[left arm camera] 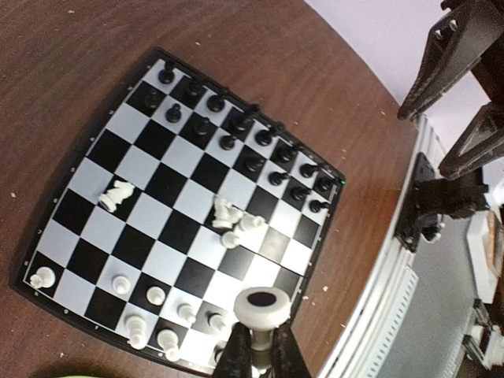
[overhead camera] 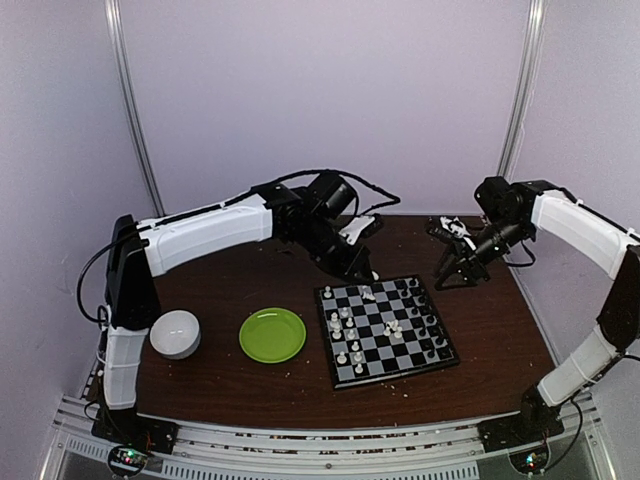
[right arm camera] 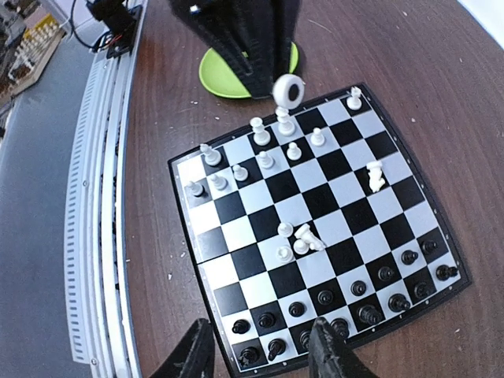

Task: Set up the chess pieces on the board
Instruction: Pass from the left arm to the right

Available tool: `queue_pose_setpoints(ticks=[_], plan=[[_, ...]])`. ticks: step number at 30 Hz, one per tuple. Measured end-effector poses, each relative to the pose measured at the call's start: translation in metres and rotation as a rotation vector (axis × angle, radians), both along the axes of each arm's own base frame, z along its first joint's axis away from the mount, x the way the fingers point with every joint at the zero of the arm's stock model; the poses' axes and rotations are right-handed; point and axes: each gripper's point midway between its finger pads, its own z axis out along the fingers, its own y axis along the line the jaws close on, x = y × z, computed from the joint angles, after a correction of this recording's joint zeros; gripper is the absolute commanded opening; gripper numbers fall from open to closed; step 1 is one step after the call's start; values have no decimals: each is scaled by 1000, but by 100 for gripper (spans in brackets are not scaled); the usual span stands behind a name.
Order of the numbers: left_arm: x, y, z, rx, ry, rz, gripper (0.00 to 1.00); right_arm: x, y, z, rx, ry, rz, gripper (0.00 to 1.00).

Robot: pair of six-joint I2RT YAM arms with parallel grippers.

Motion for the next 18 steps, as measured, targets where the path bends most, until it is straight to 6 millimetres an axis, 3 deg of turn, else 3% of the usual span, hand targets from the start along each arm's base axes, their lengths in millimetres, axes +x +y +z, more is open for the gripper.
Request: queue_pose_setpoints(ticks=[9,13,18], plan=[[-29,9,19,-122,189,-189,0,-39,42,18,-50,-382,228,42],[-41,9,26,-161,251,-244,0,-38,65,29,-68,-528,276,42],[-53,8,34,-205,302,-292,0,-30,87,27,-130,-625,317,46]])
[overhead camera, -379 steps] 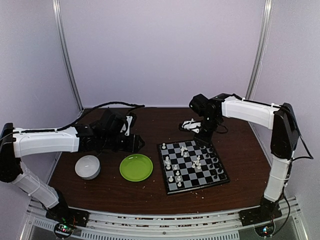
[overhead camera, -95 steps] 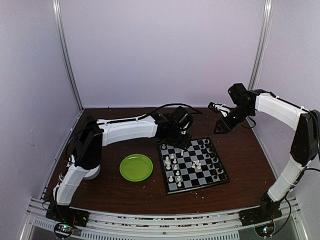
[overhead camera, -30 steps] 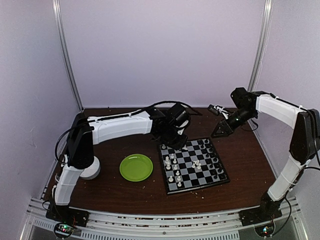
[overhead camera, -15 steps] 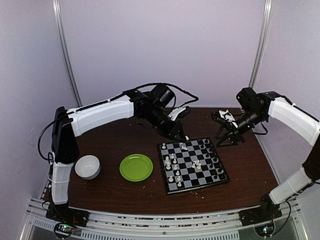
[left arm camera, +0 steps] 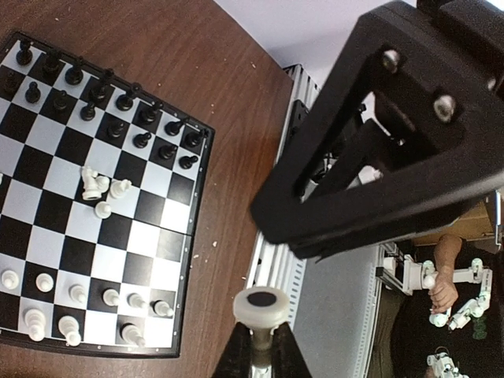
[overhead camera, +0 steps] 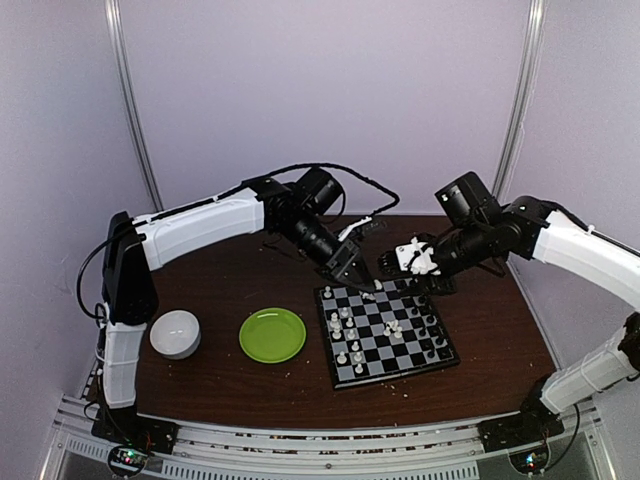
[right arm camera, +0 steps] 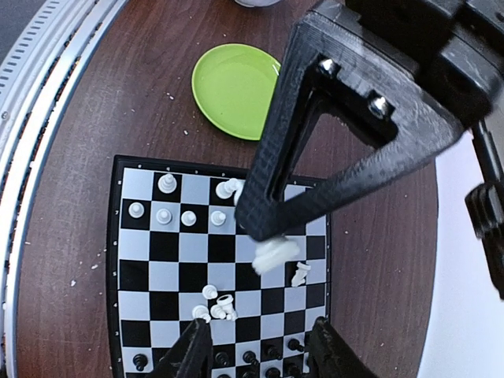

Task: Set up the chess pieces on the board
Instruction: Pass from the left arm to the right

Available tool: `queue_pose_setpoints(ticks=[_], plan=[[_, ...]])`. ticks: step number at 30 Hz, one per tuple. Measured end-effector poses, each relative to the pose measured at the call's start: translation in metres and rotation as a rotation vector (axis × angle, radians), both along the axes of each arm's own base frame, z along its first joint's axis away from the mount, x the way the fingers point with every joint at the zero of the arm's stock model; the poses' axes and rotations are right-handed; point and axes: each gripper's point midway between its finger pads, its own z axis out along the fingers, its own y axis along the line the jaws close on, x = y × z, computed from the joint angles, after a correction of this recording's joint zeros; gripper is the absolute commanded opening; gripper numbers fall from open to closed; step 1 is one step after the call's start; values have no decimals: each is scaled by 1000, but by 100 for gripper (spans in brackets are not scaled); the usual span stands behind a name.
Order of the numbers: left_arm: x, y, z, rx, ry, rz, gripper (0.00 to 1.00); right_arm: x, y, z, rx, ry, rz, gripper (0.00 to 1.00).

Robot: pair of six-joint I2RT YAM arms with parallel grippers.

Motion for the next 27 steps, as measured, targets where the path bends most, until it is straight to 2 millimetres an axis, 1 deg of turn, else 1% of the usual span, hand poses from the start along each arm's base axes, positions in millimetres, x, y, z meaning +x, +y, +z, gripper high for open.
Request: queue_pose_setpoints(ticks=[5,10,16,21,25,27], plan=[[-6,-1,5,-22,28,-24,1,9,17,-8,-48,-50,3,47],[-9,-1,7,-35,46,-38,1,12,25,-9,-68,-86,5,45],[-10,-1,8,-40,53,-43,1,6,30,-9,-89,-124,36,40],[-11,-1,9,-42,57,-45,0,3,33,-10,-105,-146,56,34],[-11,-1,9,-42,58,-45,0,0,36,-10,-116,-162,70,33],[-11,-1,9,-42,60,-45,0,-2,37,-11,-123,-174,75,30]])
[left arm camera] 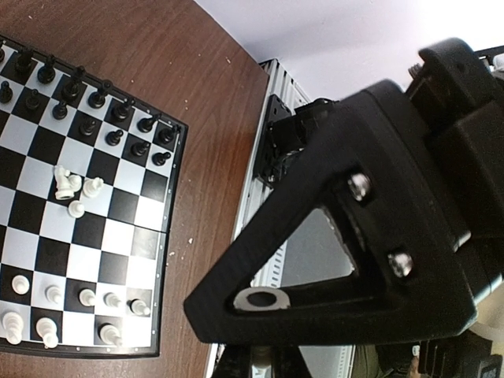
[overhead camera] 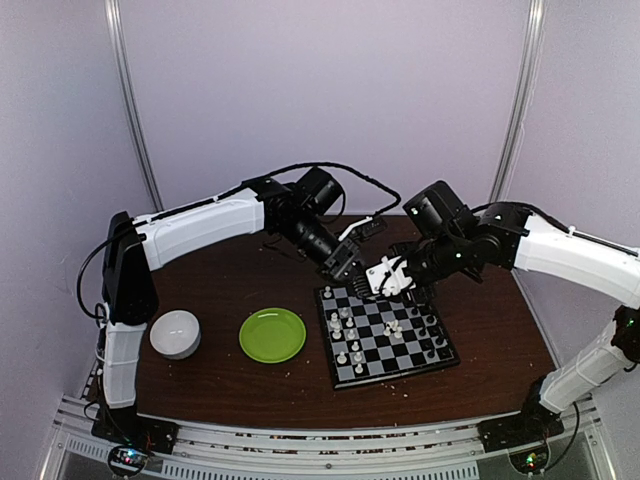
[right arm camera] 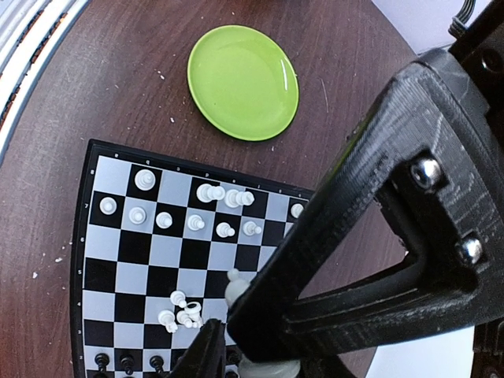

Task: Set up the chess pieces on the board
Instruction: Pass from the left arm to the right

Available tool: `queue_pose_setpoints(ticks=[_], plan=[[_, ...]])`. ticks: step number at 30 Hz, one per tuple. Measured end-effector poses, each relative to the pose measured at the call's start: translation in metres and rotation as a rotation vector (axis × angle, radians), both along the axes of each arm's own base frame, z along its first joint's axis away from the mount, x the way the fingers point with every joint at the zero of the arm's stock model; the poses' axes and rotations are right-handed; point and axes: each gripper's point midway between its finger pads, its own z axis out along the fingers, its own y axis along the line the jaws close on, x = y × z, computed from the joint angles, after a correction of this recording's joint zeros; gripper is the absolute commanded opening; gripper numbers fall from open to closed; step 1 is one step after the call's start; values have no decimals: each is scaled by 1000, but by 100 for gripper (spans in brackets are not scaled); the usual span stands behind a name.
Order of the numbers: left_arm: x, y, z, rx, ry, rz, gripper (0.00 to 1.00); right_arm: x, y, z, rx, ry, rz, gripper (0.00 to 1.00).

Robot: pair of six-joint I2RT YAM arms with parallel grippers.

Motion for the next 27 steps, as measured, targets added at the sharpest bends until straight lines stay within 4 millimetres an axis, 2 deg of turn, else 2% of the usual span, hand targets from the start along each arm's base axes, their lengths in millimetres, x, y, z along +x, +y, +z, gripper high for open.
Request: queue_pose_setpoints(ticks=[4,10,12,17,21,27], plan=[[-1,1,0,4,10,-1,2,0,1,0,-14,-24,4,21],[-1,1,0,6,14,0,30,3,2,1,-9,-36,-8,16],[-1,1,-1,8,12,2,37,3,1,-1,-8,-27,-21,16],[3,9,-8,55,-16,19,39,7,-4,-5,17,34,-90,16],[11,31,-9,111,-107,86,39,18,-13,-4,89,141,-183,16],[21,64,17,57,-313,264,39,24,-25,5,265,425,-316,17]])
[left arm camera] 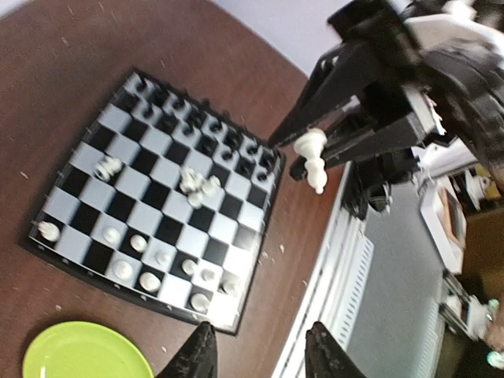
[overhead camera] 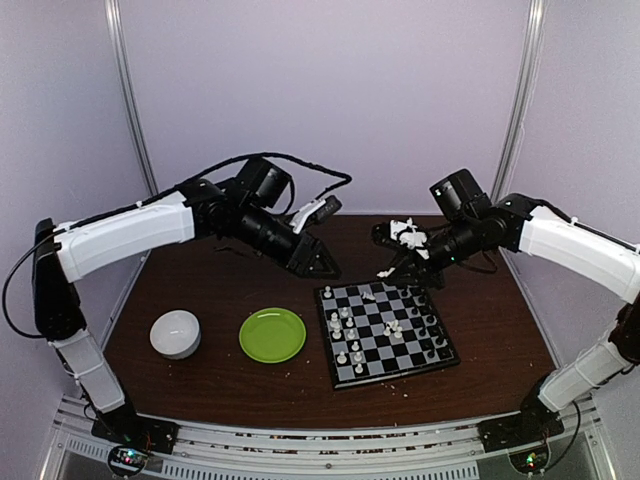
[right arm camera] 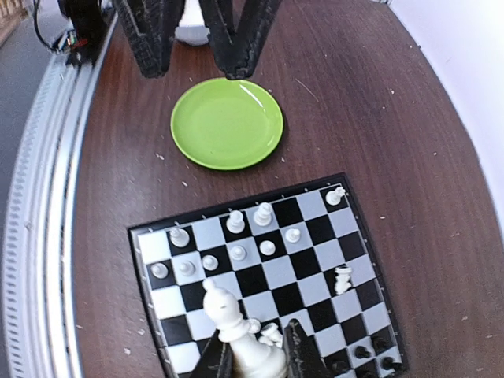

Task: Set up the chess pieces on the board
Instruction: Pass from the left arm to the right, then pass from the right arm to the left

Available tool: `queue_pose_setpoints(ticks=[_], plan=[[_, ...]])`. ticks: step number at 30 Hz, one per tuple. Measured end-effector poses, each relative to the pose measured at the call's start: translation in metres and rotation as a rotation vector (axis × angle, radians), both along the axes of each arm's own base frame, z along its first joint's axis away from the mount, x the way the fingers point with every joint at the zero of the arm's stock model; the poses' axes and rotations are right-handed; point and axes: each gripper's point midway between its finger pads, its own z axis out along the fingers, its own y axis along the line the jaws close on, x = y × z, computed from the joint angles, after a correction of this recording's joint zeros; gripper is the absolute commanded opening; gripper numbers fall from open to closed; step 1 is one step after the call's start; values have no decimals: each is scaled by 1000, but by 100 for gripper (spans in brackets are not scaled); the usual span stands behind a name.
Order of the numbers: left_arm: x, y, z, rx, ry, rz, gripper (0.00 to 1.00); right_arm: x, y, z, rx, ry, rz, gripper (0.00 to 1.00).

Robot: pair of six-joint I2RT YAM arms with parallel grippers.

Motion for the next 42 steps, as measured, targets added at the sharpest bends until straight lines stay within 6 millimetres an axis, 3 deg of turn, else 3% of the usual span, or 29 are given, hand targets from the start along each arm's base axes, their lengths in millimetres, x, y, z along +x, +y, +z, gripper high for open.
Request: queue_pose_setpoints(ticks=[5,9,13,21,30,36,42], plan=[[12,-2,30,-124,-220,109,40,2,-2,5,150,245,-48,18],[0,-27,52,-198,-377,81,40,0,1,3,245,451,-50,18],[-12,-48,59,-234,-446,23,40,-9,6,11,302,547,-19,18],[-8,-69,52,-236,-472,-23,41,-19,9,22,352,620,16,18],[-2,-76,33,-193,-446,-25,30,-24,8,31,370,608,31,19],[-3,-78,34,-191,-439,-29,21,-24,8,32,371,604,33,19],[-5,-80,37,-200,-433,-42,22,-24,8,32,371,597,39,19]])
